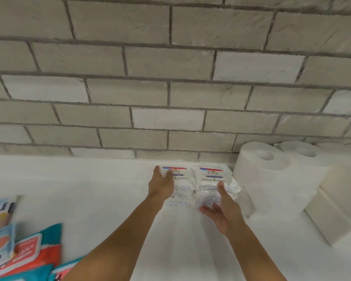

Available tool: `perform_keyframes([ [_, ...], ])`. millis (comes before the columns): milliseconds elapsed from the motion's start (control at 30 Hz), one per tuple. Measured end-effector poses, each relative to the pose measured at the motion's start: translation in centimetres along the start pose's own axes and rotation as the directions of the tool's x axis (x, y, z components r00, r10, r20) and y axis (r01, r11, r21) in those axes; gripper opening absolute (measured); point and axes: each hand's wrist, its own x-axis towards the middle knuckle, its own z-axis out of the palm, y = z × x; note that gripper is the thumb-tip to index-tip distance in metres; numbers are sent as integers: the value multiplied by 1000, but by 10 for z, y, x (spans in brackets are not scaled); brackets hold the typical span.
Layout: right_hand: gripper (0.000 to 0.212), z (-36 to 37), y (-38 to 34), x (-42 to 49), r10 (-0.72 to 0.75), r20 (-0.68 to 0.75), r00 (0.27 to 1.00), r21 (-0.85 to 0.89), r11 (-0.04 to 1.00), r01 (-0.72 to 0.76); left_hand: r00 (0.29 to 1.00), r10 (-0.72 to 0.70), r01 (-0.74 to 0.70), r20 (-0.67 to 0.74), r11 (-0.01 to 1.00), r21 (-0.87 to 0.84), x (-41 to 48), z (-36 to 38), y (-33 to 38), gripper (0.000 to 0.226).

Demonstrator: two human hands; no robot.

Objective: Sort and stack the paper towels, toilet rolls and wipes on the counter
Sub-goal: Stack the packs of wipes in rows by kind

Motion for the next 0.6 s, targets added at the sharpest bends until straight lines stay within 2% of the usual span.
perform_keyframes([
  [367,41,1,3,-13,-26,-3,1000,-86,996,26,992,-106,114,68,986,-123,-6,-17,-1,63],
  [500,37,3,8,-32,15,27,1000,-128,992,-11,999,-16,20,39,996,-89,-24,-33,-9,58],
  [600,33,8,15,-53,28,113,993,-164,986,-9,998,62,-62,2,995,-83,-47,-50,-15,53],
])
